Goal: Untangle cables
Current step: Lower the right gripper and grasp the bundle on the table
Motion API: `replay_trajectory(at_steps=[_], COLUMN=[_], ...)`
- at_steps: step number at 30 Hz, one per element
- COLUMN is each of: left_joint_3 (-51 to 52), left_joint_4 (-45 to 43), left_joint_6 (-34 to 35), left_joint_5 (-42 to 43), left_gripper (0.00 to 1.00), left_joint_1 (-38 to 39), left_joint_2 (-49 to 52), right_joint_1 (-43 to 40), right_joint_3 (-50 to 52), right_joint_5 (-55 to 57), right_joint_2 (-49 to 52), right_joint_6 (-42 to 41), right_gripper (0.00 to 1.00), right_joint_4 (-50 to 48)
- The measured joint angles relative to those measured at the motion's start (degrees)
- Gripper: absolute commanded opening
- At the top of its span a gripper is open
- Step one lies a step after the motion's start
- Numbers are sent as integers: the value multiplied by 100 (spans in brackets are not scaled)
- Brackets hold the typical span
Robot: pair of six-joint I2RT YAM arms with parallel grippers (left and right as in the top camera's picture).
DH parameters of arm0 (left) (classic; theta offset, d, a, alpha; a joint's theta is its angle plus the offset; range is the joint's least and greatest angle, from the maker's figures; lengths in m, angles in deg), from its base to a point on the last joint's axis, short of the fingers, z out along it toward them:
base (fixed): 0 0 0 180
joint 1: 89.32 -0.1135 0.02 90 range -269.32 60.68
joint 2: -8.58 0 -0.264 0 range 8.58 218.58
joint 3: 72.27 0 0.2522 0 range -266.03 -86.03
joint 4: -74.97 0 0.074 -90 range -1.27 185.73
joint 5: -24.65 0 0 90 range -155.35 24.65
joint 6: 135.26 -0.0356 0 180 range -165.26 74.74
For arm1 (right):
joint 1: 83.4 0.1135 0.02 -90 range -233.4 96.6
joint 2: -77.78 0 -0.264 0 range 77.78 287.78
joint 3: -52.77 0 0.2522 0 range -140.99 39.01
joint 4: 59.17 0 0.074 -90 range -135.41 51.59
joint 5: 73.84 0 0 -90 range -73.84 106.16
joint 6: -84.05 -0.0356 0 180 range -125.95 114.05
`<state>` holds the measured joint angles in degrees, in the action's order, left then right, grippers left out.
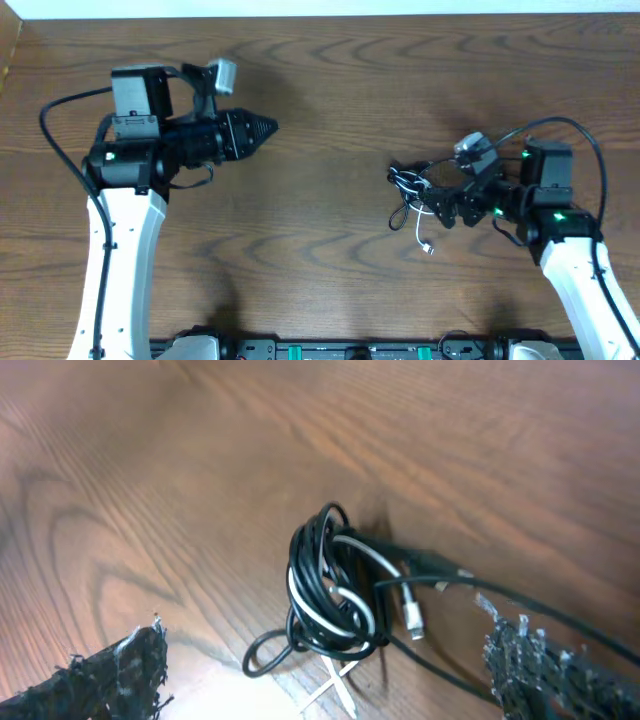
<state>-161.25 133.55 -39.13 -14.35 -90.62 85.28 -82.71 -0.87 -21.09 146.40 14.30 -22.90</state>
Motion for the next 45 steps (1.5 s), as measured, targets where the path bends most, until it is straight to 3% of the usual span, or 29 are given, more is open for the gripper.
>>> replay_trajectory(at_steps=[6, 12, 16, 20, 22, 24, 29, 37, 45], left_joint_3=[-2, -2, -2, -2, 0, -2, -2, -2, -2], left_joint_4=[323, 507, 599, 599, 601, 610, 651, 780, 1021], left_joint_6=[-411, -579, -605, -616, -616, -616, -619, -678, -1749], left_joint_5=[-796, -1139, -1228, -1244, -1241, -1244, -1244, -1185, -459], left_gripper=[29, 33, 33, 32, 32, 33, 33, 32, 30], left_joint_1=[197, 260, 260, 260, 260, 260, 260, 260, 264], left_joint_2=[0, 0, 2, 2, 2, 2, 2, 2, 2], right_joint_1=[345, 586, 734, 785, 791, 791, 791, 791, 791], right_joint_3=[0, 0, 0, 11, 11, 11, 24, 63, 63], right_joint_5=[205, 262, 282, 291, 299, 308, 249, -994, -2800], right_joint_2=[726, 1572, 1888, 1952, 1952, 1952, 1952, 1947, 1895], right_joint_6=[31, 22, -20, -35, -39, -35, -273, -1161, -2529], right_gripper=[96, 90, 81, 55, 17, 1, 1, 1, 1], right_joint_4=[-551, -992, -1014, -1075, -1169, -1281, -1808, -3858, -6634])
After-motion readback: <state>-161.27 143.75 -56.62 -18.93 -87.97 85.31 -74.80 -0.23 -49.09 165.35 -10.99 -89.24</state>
